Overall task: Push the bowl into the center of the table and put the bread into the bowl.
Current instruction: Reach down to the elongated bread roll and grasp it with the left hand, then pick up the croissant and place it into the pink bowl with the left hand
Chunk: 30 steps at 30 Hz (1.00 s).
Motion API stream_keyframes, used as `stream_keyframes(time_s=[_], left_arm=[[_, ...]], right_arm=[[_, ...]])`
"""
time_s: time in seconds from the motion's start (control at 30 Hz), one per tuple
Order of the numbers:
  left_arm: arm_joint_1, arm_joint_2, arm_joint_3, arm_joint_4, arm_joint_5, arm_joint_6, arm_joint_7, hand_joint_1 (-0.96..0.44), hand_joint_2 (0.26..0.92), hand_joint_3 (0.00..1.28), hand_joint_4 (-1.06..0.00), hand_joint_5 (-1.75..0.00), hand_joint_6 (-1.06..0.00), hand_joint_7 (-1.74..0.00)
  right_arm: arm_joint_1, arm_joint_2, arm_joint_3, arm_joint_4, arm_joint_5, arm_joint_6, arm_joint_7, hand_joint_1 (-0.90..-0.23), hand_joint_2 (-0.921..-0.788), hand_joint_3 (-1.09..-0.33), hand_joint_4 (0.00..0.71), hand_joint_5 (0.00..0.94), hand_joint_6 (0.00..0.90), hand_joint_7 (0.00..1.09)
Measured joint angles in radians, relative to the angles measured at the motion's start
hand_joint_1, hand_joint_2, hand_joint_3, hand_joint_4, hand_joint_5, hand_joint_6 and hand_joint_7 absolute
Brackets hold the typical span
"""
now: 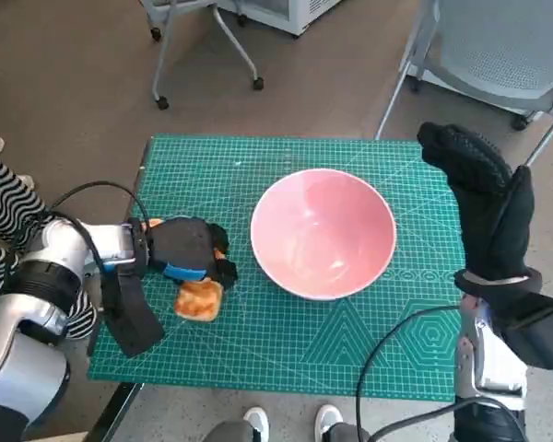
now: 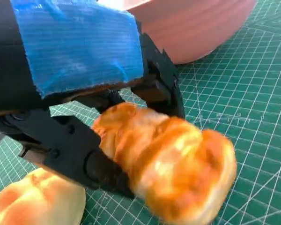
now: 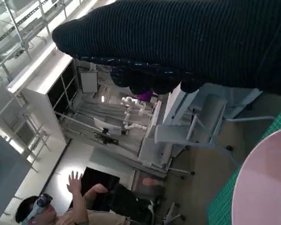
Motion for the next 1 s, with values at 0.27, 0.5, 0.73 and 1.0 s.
stream_keyframes(time_s=[0.27, 0.5, 0.73, 1.0], left_arm=[[0.007, 0.025, 0.056, 0.003, -0.152, -0.073, -0.146, 0.00, 0.903, 0.00, -0.80, -0.94, -0.74, -1.15], [0.009, 0.062, 0.150, -0.007, -0.393, -0.145, -0.335, 0.00, 0.905, 0.00, -0.79, -0.96, -0.74, -1.14], [0.010, 0.097, 0.209, -0.064, -0.669, -0.143, -0.516, 0.00, 0.918, 0.01, -0.75, -1.00, -0.71, -1.17], [0.025, 0.109, 0.283, -0.211, -0.979, -0.039, -0.675, 0.00, 0.920, 0.05, -0.70, -1.06, -0.66, -1.23]], right_arm=[[0.000, 0.003, 0.000, 0.007, 0.008, -0.006, 0.000, -0.699, -0.921, -0.685, 0.252, 0.001, 0.134, 0.53], [-0.001, 0.003, 0.001, 0.016, 0.018, -0.007, 0.001, -0.699, -0.921, -0.685, 0.249, 0.000, 0.133, 0.53], [-0.002, 0.002, 0.001, 0.016, 0.028, -0.009, 0.001, -0.707, -0.921, -0.683, 0.231, 0.000, 0.133, 0.53], [-0.007, 0.001, 0.001, 0.016, 0.029, -0.016, 0.001, -0.699, -0.921, -0.684, 0.221, 0.001, 0.129, 0.52]])
